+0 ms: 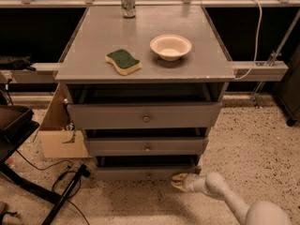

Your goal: Close bottom drawer

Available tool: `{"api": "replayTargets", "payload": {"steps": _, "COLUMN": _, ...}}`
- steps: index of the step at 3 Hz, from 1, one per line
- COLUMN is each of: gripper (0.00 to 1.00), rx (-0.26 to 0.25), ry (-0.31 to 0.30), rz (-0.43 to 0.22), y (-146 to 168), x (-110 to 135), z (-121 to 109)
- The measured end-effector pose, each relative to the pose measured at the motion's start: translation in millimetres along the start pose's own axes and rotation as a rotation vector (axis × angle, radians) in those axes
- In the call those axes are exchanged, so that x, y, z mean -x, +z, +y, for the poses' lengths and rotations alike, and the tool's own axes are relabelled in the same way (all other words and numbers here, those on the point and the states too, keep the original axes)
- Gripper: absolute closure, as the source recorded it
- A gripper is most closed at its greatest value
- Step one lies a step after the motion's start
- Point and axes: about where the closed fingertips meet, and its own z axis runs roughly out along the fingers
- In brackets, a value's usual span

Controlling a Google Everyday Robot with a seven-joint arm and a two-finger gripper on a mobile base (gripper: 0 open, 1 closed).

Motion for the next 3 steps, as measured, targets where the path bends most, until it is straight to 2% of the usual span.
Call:
{"api": "replayTargets", "payload": {"steps": 1, "gripper": 0.0, "rx": 0.0, "ry": 0.0, "rz": 0.0, "y": 0.1, "x": 0.0, "z": 0.1}}
{"api": "replayTargets", "payload": {"steps": 2, "gripper": 0.0, "rx": 0.0, "ry": 0.0, "rz": 0.0, "y": 0.1, "x": 0.0, "z": 0.1}}
{"api": "replayTargets", "payload": {"steps": 3, "gripper": 0.17, "rx": 0.0, "ry": 0.0, "rz": 0.0, "y": 0.1, "x": 0.1, "z": 0.1}}
